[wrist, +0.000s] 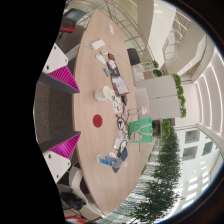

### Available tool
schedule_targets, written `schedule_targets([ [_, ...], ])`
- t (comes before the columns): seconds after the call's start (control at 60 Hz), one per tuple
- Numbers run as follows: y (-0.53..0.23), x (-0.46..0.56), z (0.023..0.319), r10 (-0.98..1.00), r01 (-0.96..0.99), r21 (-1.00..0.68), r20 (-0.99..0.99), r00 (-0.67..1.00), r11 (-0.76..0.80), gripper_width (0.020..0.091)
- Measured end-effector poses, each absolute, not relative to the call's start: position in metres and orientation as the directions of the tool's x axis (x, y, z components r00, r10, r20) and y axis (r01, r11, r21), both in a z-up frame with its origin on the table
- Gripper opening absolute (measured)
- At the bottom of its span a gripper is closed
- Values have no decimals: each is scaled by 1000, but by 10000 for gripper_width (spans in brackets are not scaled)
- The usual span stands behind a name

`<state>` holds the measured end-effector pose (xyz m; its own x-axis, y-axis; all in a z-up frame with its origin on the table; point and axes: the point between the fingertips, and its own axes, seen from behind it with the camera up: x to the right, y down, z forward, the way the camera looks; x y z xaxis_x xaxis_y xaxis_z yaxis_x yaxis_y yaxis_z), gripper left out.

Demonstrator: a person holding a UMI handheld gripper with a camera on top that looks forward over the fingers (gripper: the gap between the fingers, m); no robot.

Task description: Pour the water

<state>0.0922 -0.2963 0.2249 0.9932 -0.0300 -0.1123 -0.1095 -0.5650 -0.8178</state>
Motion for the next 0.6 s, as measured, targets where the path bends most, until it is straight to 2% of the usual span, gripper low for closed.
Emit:
schedule_targets([
  [0.133,-293,90,224,-50,-98,-838,-85,995,-537,834],
  [0.333,-261,171,217,-80,-54,-885,-19,997,-462,833],
  [0.467,-218,251,197,-139,-56,-920,-2,990,-388,834],
  [0.6,-152,323,164,-168,-67,-944,-12,986,-324,830],
])
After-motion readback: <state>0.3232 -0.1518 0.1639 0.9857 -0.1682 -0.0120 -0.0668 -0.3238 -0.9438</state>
